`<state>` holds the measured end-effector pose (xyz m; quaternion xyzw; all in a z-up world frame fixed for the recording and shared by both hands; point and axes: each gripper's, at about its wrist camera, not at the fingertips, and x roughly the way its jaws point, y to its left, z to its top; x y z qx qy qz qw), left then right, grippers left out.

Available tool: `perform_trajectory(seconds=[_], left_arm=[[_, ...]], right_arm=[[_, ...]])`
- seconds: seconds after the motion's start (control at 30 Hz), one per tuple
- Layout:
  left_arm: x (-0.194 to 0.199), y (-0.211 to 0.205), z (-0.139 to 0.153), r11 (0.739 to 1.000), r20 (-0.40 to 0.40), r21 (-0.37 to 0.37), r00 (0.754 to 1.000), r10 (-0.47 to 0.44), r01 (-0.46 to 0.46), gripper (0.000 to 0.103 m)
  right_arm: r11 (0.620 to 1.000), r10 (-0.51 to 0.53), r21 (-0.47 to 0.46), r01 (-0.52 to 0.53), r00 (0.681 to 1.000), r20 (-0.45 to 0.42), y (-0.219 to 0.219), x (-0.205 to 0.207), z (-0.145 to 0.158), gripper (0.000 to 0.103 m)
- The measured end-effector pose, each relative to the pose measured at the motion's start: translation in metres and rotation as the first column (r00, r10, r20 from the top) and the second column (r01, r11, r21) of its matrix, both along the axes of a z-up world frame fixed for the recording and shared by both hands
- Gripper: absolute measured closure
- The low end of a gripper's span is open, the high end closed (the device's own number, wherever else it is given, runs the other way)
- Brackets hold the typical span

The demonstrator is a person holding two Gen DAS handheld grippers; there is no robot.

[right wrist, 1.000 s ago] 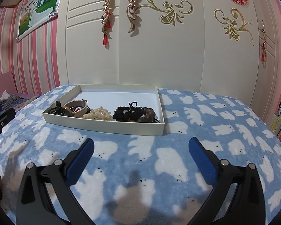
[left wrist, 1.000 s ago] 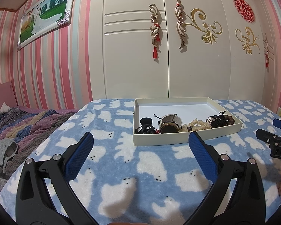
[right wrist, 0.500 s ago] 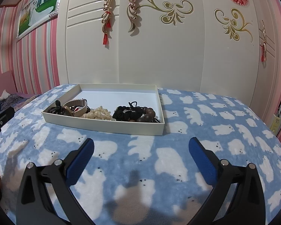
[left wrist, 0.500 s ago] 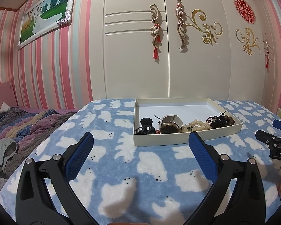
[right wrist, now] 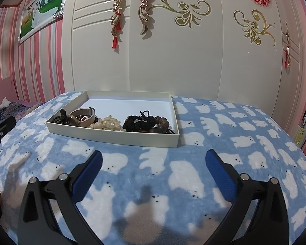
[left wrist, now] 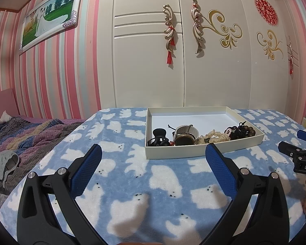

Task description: Organize jewelry

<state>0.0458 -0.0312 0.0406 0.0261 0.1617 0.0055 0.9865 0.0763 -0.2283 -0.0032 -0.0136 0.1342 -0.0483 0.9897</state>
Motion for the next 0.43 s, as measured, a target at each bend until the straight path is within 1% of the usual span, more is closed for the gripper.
perform_trajectory(seconds=[0.43], left_arm=[[-0.0003,-0.0003,0.0002,1.0,-0.001,0.0,1.0,0.0,0.0,0.003]], right_arm=[[1.0,0.0,0.0,0.0,1.0,0.001,0.0002,-0.0002,-0.0001,0.002]])
